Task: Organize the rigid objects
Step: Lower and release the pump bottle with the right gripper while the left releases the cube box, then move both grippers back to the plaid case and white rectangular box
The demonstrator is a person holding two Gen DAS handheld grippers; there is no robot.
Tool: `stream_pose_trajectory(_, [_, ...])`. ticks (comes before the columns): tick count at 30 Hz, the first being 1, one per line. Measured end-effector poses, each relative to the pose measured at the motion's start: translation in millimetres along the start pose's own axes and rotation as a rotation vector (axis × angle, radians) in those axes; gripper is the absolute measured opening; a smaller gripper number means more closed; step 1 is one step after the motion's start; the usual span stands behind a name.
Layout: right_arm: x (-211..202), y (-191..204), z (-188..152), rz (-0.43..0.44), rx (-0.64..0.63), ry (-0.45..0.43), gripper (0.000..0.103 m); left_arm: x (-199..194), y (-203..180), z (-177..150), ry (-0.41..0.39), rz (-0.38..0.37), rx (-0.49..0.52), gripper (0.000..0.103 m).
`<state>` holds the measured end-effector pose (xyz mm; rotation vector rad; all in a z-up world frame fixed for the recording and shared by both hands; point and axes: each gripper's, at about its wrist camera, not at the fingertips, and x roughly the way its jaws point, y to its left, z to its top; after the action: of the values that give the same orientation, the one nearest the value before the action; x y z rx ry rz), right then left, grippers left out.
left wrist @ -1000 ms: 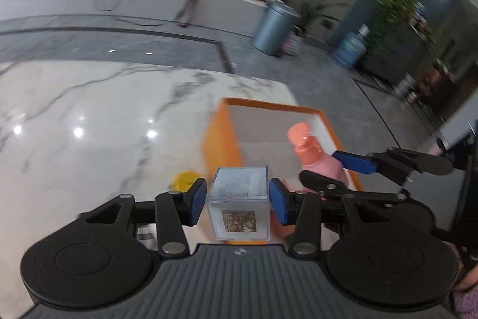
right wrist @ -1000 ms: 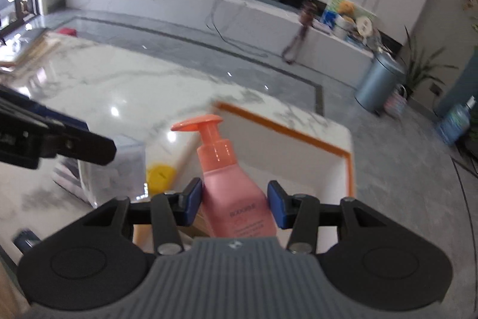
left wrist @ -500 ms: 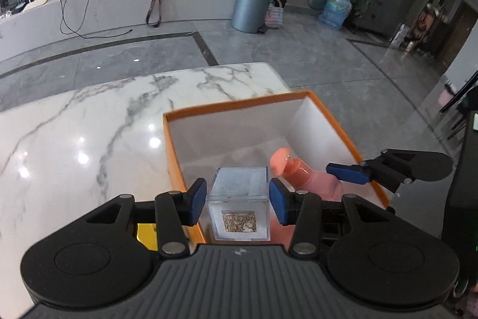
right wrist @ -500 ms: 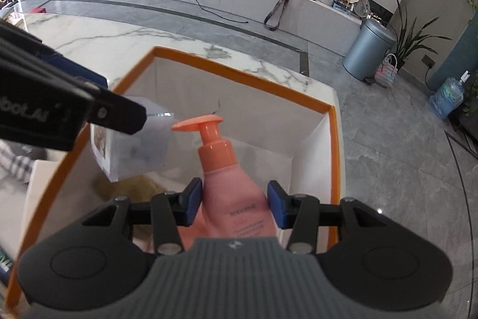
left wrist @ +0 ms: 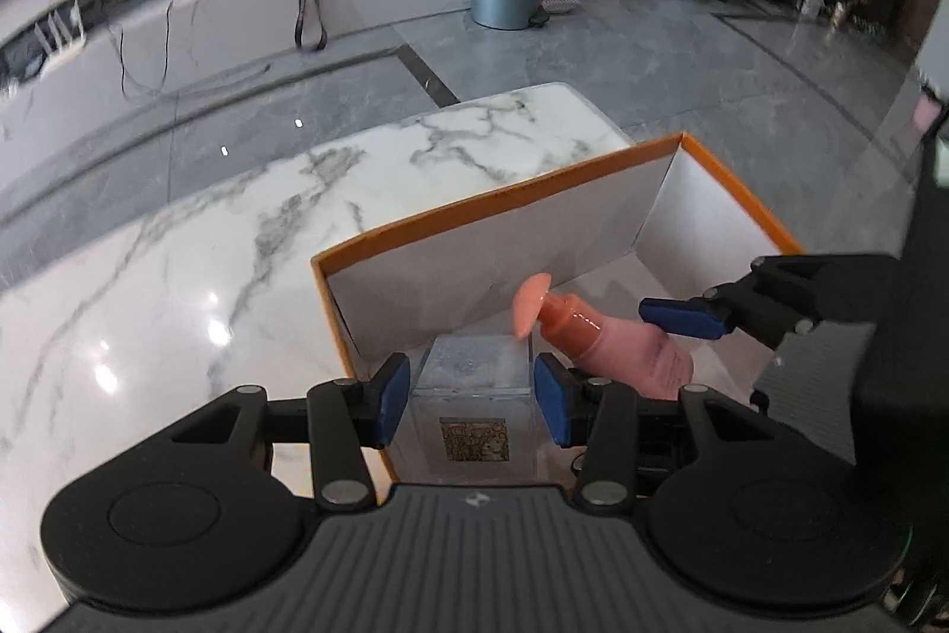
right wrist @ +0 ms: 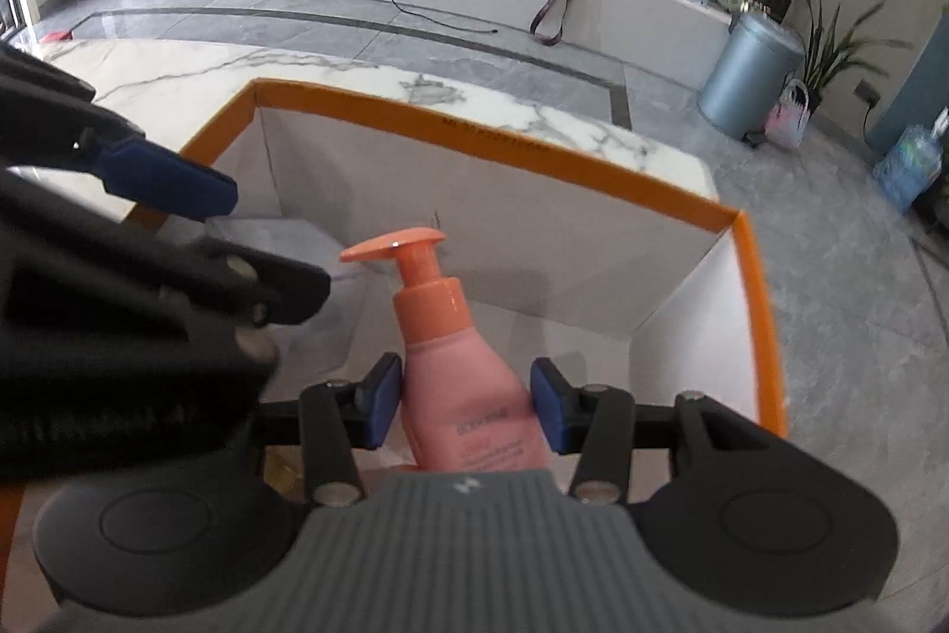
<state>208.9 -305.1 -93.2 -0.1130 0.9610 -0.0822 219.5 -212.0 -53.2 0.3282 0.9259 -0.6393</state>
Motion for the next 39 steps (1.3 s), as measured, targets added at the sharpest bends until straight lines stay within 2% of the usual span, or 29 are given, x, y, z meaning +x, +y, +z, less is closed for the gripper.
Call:
stream_pose_trajectory(4, [7.5, -3.6, 0.9, -0.010, 0.014, 0.016, 0.045, 6.4, -3.4, 0.7, 0.009, 0.011, 0.021, 0.052])
stream_pose_trajectory(11, [6.4, -3.4, -1.3, 0.002, -0.003, 0.016, 0.034, 10.9, -6.0, 1.0, 0.016, 0.027, 0.035, 0.053])
stream_pose_trajectory(19, [5.4, -3.8, -1.3, 0.017, -0.015, 0.009, 0.034, 8.0, -4.4, -3.2, -0.013, 0.013, 0.038, 0.058])
stream_pose_trajectory(22, [3.9, -3.8, -2.5, 0.013, -0.023, 0.008, 0.037, 5.7, -2.7, -3.8, -0.024, -0.010, 0.022, 0.063])
stream_pose_trajectory(25, [1.9, -2.7, -3.0, 0.014, -0.027, 0.004, 0.047, 3.8, -1.8, -3.0, -0.031, -0.027, 0.017, 0.066])
stream_pose_trajectory(27, [0.3, -3.1, -3.1, 0.009, -0.028, -0.003, 0.050, 1.0, -1.1, -3.5, -0.040, -0.034, 0.009, 0.072])
stream_pose_trajectory(28, [-0.7, -3.6, -3.1, 0.005, -0.027, -0.007, 0.052, -1.0, -0.8, -3.7, -0.046, -0.033, 0.003, 0.079])
stream_pose_trajectory(32, [-5.5, -4.7, -3.7, -0.006, -0.021, -0.021, 0.065, -10.9, 3.3, -4.9, -0.069, -0.050, -0.027, 0.079])
stream_pose_trajectory(35, [-10.1, -3.4, -4.1, -0.027, -0.031, -0.034, 0.084, -21.3, 9.8, -6.1, -0.089, -0.073, -0.068, 0.079])
stream_pose_trajectory(39, [-20.2, 2.1, -4.5, -0.057, -0.052, -0.053, 0.087, -39.2, 20.3, -8.0, -0.114, -0.083, -0.121, 0.079])
